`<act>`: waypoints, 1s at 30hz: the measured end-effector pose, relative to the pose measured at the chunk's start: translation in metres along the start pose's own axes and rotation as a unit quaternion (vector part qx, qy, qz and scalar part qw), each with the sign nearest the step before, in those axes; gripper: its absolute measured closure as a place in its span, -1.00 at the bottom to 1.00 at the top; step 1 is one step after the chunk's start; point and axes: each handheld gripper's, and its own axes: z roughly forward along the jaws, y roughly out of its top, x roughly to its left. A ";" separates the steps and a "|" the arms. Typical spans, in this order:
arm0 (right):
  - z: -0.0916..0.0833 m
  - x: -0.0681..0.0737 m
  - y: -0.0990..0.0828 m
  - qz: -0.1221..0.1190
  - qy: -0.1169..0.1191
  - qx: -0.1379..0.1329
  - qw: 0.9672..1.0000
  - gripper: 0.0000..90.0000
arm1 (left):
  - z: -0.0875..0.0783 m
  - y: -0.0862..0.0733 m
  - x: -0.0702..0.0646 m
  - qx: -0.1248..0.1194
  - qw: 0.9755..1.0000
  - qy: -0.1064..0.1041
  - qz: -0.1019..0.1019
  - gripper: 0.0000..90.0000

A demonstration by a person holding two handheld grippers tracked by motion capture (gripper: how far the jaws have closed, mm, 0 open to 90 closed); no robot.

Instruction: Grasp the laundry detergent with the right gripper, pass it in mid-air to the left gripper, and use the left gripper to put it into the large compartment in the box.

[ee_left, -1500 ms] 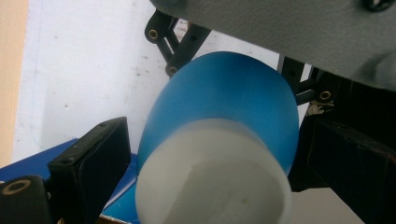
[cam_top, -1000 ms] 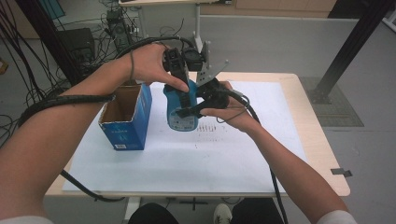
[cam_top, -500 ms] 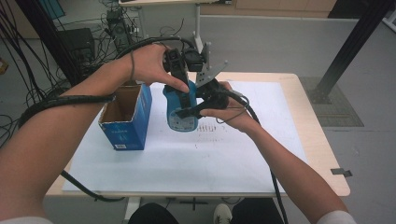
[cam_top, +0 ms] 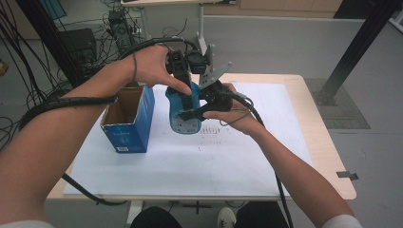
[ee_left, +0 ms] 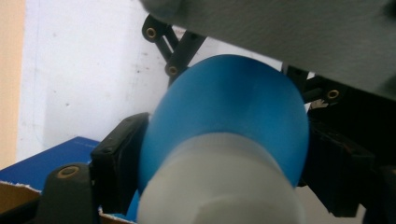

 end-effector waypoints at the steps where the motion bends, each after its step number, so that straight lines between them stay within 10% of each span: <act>1: 0.000 0.001 0.000 -0.002 0.000 0.001 1.000 -0.02 | 0.000 0.000 0.000 0.000 1.000 0.000 0.000 -0.35; 30: 0.005 0.001 -0.002 -0.026 -0.002 0.007 1.000 -0.02 | 0.005 0.002 -0.002 0.018 1.000 -0.001 0.003 -0.25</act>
